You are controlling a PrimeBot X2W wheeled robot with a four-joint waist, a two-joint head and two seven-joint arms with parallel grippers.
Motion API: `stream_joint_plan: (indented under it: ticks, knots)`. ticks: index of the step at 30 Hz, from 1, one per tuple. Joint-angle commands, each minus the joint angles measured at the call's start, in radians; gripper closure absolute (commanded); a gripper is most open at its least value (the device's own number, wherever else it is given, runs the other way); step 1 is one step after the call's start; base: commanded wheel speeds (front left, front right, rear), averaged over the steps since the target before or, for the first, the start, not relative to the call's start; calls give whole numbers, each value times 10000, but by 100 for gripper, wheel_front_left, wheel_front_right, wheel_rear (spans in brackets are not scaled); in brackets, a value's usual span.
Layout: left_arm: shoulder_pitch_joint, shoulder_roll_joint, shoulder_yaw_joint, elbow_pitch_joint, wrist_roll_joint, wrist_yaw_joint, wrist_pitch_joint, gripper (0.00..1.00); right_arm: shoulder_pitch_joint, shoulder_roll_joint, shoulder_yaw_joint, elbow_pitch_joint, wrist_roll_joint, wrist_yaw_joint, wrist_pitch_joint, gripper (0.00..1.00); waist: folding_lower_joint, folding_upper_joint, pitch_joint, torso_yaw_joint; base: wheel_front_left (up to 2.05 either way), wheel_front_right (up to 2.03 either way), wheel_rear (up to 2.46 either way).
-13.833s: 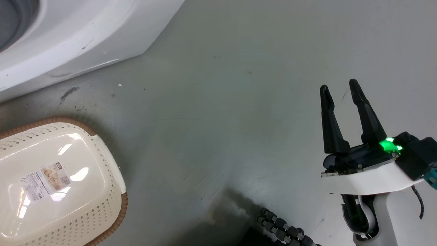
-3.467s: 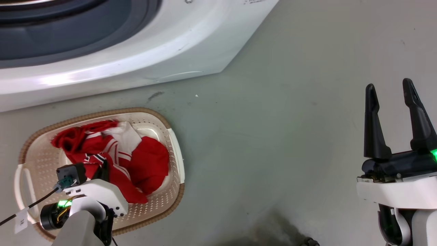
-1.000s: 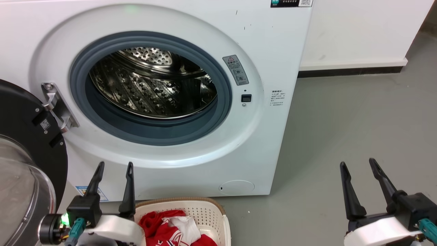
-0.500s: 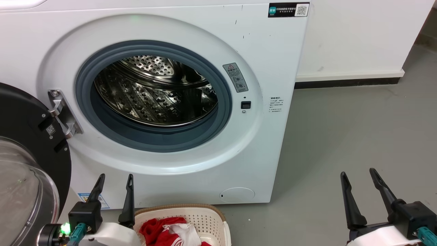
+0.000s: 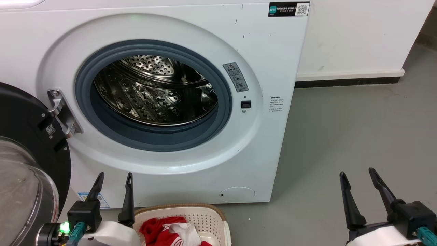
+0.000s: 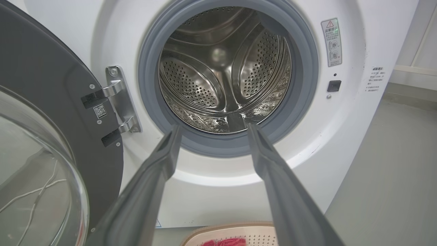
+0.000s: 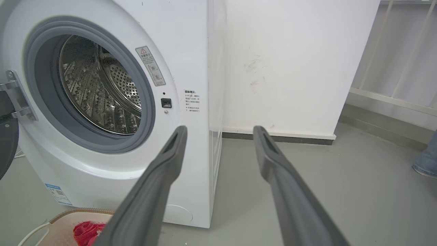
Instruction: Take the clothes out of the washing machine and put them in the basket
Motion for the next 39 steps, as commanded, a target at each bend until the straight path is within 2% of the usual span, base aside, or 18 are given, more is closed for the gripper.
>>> stream_joint_plan:
  ticks: [1, 2, 5, 20, 39]
  knots:
    - [61, 28, -17, -52, -29, 26, 26, 0, 62, 2, -2, -26, 73, -3, -28, 0, 0, 0, 12, -3, 0, 0, 0]
    - [-1, 12, 0, -3, -14, 9, 4, 100, 1, 0, 2, 3, 9, 0, -4, 100, 0, 0, 12, -2, 0, 0, 0]
    - [-10, -28, 72, 262, -161, -5, 111, 100, 75, 4, 59, 176, 155, 0, -16, 100, 0, 0, 20, 0, 0, 0, 0]
    - [-308, -200, 276, 554, -3173, -207, 614, 100, -496, -206, 70, 942, 3556, 0, 139, 100, 0, 0, 94, 51, 0, 0, 0]
    - [-603, -383, 470, 837, -6265, -416, 1085, 100, -1052, -337, 24, 1716, 6907, -1, 348, 100, 0, 0, 188, 112, 0, 0, 0]
